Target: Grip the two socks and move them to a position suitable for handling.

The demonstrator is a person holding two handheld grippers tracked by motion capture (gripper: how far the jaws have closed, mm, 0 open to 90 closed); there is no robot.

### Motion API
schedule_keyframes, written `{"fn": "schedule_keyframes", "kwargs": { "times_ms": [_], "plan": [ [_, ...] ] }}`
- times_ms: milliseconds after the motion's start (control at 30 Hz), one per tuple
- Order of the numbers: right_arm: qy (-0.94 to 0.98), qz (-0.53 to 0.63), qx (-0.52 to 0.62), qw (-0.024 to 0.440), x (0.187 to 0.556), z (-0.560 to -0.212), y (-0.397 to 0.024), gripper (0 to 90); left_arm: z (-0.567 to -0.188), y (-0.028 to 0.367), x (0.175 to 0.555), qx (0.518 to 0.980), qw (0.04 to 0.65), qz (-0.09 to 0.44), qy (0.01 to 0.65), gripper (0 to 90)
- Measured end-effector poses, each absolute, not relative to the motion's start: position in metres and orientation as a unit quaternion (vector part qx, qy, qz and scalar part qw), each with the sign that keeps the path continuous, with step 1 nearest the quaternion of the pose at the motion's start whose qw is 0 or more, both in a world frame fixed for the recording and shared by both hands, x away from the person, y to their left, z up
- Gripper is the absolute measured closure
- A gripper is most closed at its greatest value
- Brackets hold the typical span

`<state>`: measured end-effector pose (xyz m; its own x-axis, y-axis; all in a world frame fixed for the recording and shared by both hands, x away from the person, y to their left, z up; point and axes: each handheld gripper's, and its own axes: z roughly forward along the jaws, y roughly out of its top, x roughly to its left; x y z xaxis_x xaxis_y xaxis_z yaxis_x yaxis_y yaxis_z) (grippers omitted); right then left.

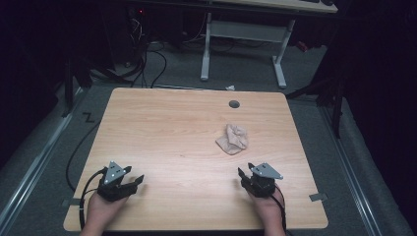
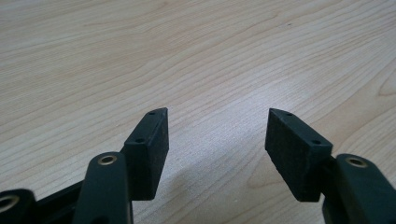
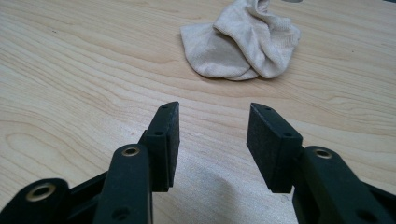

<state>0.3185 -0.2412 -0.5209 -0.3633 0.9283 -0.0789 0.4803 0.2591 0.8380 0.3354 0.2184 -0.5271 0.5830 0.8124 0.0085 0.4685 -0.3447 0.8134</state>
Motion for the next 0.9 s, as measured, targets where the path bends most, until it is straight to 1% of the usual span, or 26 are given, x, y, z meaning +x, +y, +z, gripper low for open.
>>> {"fn": "schedule_keyframes", "kwargs": {
  "times_ms": [267,400,667,700,733,767,900],
  "plan": [
    [0.741,0.371,0.472,0.302,0.319,-0.521,-0.237,55.8,-0.528,0.219,0.336,0.792,0.406,0.209,0.406,40.3],
    [0.744,0.370,0.466,0.304,0.321,-0.521,-0.233,54.5,-0.529,0.219,0.337,0.793,0.403,0.206,0.408,40.4],
    [0.739,0.366,0.475,0.309,0.334,-0.507,-0.230,52.1,-0.527,0.224,0.338,0.789,0.406,0.205,0.413,41.1],
    [0.737,0.365,0.485,0.297,0.340,-0.502,-0.231,51.2,-0.527,0.224,0.339,0.788,0.408,0.204,0.413,42.0],
    [0.737,0.365,0.485,0.297,0.340,-0.502,-0.231,51.2,-0.527,0.225,0.339,0.789,0.408,0.203,0.412,42.0],
    [0.740,0.364,0.489,0.283,0.346,-0.497,-0.233,49.9,-0.527,0.225,0.339,0.791,0.407,0.197,0.411,42.3],
    [0.739,0.359,0.498,0.276,0.358,-0.487,-0.235,48.1,-0.526,0.226,0.340,0.792,0.409,0.196,0.408,42.8]
  ]
}}
